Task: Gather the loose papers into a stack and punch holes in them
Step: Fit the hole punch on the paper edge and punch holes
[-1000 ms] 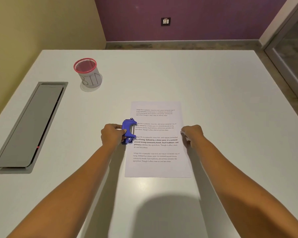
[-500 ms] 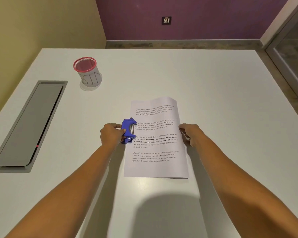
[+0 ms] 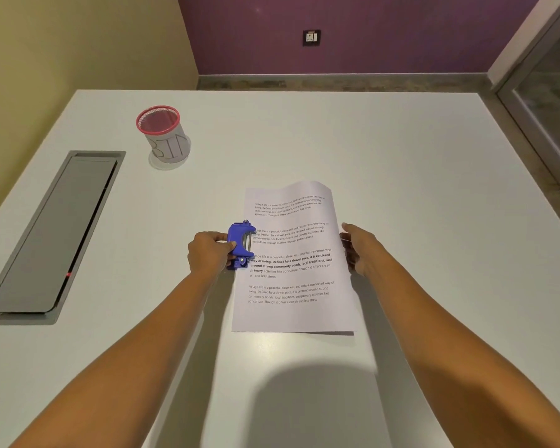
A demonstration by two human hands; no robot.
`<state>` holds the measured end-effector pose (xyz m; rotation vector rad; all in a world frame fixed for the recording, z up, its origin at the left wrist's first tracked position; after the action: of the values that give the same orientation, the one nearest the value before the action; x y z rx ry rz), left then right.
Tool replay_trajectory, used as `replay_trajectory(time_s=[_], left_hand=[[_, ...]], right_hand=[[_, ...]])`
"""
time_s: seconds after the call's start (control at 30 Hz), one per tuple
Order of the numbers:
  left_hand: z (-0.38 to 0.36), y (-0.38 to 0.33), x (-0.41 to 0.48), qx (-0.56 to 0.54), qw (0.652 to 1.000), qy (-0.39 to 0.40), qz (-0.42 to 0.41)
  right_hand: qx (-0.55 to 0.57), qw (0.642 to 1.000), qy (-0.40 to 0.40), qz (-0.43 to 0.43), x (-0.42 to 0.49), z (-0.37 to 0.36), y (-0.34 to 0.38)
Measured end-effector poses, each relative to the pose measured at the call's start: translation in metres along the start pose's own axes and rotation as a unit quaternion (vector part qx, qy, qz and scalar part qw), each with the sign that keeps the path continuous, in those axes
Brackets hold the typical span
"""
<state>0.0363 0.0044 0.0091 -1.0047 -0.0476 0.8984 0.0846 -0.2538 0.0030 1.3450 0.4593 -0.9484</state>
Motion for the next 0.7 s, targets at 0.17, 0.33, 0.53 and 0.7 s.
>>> replay_trajectory(time_s=[0.17, 0.33, 0.53, 0.7], left_hand=[[0.000, 0.000, 0.000, -0.005, 1.000, 0.002, 0.001], [0.000, 0.000, -0.001, -0.009, 1.000, 0.001, 0.004], [0.000, 0.001, 0.000, -0.010, 1.000, 0.000, 0.002], [0.000, 0.001, 0.000, -0.012, 1.000, 0.004, 0.004]], right_hand=[[0.037, 0.999, 0.037, -0.012, -0.003, -0.003, 0.001], [0.020, 0.995, 0.091, -0.017, -0.004, -0.011, -0.004], [0.068, 0.989, 0.129, -0.013, -0.005, -0.020, -0.007], [0.159, 0.975, 0.152, -0.017, -0.005, -0.021, -0.003]])
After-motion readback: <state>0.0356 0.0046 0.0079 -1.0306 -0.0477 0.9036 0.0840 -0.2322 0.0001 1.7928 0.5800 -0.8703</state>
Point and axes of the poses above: each hand's wrist, its own x-axis towards the middle knuckle, its own z-axis out of the back of the hand, y = z × x, the point moved 2 cm from there along x, towards the middle knuckle, and after that the axes turned 10 degrees about -y, right-handed, at the moved point
